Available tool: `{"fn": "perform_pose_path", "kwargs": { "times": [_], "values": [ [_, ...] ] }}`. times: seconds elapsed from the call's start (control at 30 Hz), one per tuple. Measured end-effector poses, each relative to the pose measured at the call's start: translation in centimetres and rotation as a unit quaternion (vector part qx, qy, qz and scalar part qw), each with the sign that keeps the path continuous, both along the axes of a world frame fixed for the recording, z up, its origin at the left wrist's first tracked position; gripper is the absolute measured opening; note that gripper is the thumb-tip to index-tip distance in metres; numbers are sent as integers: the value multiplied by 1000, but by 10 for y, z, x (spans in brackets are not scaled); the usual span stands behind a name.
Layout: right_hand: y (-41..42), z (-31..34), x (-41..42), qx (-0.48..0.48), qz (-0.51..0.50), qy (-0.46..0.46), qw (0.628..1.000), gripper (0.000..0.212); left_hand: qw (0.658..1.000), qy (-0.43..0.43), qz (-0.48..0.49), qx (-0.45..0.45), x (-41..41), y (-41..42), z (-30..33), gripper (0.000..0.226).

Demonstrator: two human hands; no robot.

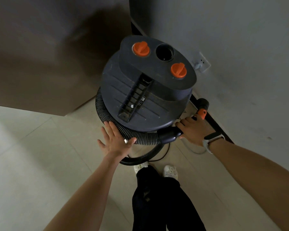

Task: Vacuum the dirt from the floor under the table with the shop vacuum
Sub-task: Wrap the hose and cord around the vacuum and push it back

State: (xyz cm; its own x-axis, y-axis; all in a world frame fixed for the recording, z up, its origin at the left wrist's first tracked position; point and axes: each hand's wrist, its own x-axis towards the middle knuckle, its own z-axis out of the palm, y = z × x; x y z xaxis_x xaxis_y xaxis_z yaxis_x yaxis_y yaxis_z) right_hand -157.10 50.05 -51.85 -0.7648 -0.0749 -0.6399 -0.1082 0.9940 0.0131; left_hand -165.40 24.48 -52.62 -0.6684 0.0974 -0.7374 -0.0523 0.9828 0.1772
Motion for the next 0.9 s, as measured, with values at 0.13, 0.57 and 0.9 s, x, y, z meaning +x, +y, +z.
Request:
{"fn": "perform_pose_path", "kwargs": {
  "times": [0.13, 0.57, 0.9],
  "values": [
    [-6, -18, 13, 13, -43, 119, 992, 43, 1000, 24, 14, 6, 2, 0, 1, 107],
    [-29, -62, 18, -459, -834, -16, 306, 46, 986, 75, 123, 88, 32, 9, -5, 96],
    [-20, -45, 6, -501, -860, 52, 86, 12, 988, 91, 107, 71, 35, 16, -3, 88]
  ]
}}
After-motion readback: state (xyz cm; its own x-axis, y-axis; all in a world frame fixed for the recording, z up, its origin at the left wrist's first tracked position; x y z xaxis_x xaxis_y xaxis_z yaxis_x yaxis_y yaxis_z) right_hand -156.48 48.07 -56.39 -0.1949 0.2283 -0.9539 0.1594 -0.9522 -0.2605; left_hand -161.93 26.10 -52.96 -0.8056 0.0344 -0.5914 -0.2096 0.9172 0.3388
